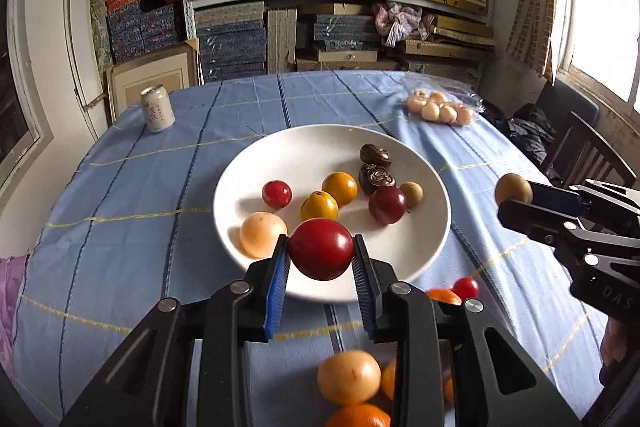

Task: Organize fruits
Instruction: 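Carry the tomato and kiwi-like fruit over the plate and open both grippers, then move both open grippers back toward the remaining fruit pile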

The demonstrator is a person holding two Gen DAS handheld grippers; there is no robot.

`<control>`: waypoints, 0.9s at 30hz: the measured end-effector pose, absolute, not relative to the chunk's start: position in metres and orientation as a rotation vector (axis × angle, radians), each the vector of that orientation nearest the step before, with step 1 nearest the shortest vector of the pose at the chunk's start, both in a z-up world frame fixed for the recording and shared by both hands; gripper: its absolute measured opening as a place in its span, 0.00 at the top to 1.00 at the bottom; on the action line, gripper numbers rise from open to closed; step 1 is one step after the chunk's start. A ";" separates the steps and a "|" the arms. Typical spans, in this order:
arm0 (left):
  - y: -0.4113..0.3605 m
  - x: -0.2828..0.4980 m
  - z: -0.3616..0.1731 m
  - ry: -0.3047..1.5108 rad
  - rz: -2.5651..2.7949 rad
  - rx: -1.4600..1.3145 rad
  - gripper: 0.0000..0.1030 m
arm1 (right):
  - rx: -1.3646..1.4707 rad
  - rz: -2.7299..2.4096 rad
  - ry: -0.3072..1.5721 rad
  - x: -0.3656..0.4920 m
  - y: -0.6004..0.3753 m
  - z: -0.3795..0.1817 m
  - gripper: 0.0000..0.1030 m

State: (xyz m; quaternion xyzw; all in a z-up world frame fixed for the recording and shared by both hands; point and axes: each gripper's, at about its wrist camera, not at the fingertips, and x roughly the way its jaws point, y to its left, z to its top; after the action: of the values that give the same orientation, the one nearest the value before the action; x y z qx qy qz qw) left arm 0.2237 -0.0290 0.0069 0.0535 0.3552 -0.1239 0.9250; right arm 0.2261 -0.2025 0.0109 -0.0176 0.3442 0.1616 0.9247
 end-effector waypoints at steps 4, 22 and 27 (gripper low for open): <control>-0.030 0.243 -0.006 0.764 -0.250 0.111 0.70 | -0.039 0.339 0.750 0.252 -0.197 -0.006 0.73; -0.016 0.260 -0.024 0.787 -0.209 0.102 0.43 | -0.033 0.301 0.794 0.278 -0.197 -0.037 0.52; 0.004 0.224 -0.011 0.734 -0.190 0.073 0.28 | -0.030 0.312 0.801 0.233 -0.211 -0.036 0.52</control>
State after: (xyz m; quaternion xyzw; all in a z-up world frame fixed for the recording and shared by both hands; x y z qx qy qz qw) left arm 0.2238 0.0043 -0.0114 0.0356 0.3584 -0.0929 0.9283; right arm 0.2334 -0.2113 -0.0361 -0.0147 0.3881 0.1514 0.9090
